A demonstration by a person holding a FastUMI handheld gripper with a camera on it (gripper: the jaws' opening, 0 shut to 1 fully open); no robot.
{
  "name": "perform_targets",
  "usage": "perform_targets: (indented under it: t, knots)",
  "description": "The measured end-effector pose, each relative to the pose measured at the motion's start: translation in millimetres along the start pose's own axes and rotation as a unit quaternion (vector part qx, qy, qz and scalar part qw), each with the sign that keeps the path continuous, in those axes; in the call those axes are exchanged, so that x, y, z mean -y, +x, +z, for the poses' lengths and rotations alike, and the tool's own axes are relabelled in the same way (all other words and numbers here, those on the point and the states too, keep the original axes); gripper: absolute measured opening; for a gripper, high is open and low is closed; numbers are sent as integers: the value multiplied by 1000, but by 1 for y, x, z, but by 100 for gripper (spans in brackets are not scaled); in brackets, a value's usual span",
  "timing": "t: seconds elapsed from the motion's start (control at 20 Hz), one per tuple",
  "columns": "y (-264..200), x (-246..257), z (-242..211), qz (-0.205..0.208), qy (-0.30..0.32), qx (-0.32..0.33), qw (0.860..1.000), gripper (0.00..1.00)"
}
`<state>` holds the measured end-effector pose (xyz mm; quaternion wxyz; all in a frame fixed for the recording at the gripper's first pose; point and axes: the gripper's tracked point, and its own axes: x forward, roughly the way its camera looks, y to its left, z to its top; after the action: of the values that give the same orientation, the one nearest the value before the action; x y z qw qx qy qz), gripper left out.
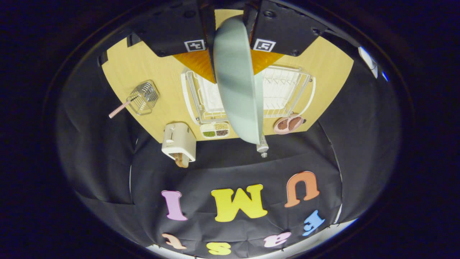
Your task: Take the plate from the dish rack, then take the spoon from the basket and place it into the plate.
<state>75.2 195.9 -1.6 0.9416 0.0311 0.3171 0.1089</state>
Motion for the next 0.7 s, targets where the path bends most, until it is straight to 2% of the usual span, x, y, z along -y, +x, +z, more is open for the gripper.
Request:
perform_targets:
  t: [0.2,0.35,0.5,0.7]
  knots:
    - [6,25,-65,17,21,-41,999,35]
    - [15,23,-115,67,91,-110,987,35]
    - [25,23,-138,98,137,-136,976,35]
    - [39,28,-155,111,187,-146,965,36]
